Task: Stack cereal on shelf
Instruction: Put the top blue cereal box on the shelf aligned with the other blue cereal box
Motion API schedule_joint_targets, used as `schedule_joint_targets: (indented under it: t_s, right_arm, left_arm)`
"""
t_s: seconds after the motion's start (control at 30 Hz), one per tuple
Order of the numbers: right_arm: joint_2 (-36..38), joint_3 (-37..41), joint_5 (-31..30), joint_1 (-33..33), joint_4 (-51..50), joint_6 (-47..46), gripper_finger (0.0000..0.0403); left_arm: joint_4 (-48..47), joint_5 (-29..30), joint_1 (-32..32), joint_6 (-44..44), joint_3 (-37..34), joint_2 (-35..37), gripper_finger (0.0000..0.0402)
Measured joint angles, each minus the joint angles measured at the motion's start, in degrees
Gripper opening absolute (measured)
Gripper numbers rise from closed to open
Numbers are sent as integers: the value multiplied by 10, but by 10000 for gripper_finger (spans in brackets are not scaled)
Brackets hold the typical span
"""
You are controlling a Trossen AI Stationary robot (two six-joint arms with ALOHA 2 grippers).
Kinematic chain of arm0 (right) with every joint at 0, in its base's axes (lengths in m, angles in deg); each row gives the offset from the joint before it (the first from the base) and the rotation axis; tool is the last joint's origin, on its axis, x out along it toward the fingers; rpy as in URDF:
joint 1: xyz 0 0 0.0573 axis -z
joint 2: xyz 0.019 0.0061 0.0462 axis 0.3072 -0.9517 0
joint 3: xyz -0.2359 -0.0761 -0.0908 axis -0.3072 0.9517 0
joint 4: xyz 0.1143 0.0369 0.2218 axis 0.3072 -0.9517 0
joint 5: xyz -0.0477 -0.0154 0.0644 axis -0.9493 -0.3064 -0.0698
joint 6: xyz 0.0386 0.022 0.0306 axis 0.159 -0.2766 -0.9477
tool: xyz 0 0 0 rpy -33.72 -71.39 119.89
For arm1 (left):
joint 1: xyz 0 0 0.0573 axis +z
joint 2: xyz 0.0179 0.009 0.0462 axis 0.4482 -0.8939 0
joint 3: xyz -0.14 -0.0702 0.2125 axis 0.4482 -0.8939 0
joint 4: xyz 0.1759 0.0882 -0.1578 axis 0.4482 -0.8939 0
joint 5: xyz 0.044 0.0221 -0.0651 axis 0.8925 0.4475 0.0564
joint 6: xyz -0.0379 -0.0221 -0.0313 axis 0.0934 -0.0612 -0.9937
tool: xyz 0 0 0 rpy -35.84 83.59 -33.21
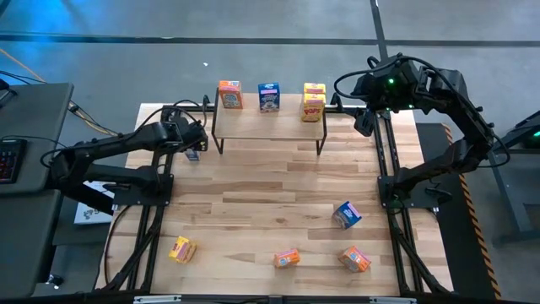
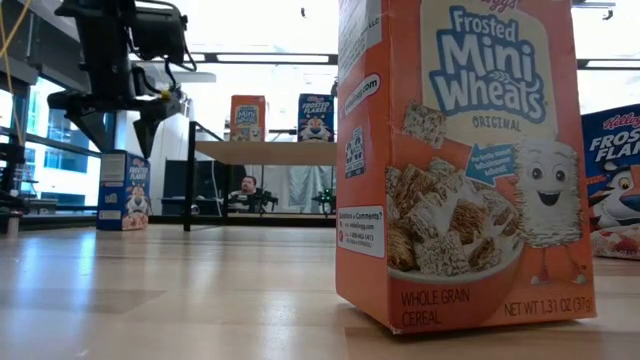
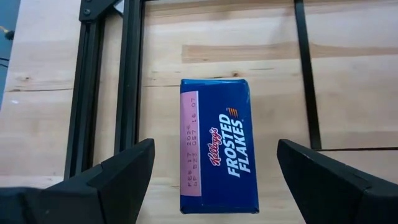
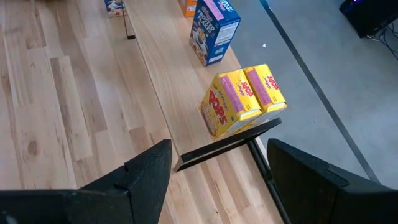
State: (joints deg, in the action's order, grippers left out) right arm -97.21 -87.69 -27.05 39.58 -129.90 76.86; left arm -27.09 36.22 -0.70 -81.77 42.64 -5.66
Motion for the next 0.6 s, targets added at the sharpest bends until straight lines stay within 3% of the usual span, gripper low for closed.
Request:
schedule_joint_targets:
  t_s: [0.6]
  right_arm:
    - [0, 0, 0, 0, 0, -2, 257]
  left_arm:
    - [-1, -23, 29, 30, 0, -50, 326]
